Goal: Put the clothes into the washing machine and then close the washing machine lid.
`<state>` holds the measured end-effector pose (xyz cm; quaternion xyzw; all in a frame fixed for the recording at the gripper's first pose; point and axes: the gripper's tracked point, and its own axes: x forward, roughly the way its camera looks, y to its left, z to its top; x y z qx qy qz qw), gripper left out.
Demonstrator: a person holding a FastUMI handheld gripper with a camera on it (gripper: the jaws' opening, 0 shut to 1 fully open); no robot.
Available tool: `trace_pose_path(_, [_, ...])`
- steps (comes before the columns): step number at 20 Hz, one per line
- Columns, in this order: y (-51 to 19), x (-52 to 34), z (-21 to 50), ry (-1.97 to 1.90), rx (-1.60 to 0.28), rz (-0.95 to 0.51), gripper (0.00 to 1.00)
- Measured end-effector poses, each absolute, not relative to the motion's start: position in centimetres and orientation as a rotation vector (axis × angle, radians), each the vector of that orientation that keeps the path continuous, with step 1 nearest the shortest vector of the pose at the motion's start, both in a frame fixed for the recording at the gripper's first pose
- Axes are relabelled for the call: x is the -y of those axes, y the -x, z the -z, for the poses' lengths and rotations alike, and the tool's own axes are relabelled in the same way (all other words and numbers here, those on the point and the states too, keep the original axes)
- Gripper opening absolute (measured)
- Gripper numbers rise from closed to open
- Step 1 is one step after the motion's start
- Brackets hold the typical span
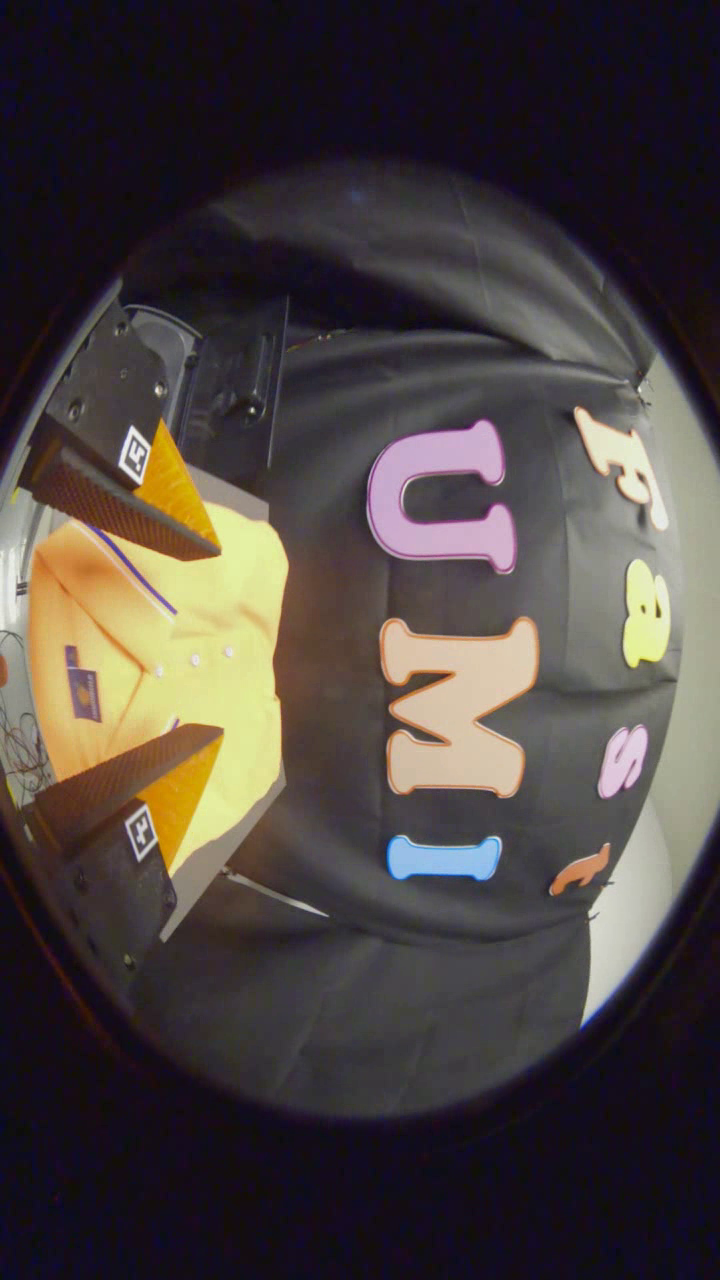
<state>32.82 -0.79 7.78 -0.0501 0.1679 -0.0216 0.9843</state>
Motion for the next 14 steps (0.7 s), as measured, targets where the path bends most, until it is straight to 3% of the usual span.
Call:
trace_pose_path(5, [-36.5, 0.2, -3.7, 0.082, -0.468, -0.009, 1.00])
trace_pose_path(7, [-37.0, 1.3, -2.5, 0.117, -0.522, 0.032, 1.00])
trace_pose_path(10, [-36.6, 0.2, -0.4, 0.018, -0.601, -0.004, 0.94])
trace_pose_path(14, [-37.1, -0.2, -0.2, -0.025, -0.554, -0.037, 0.42])
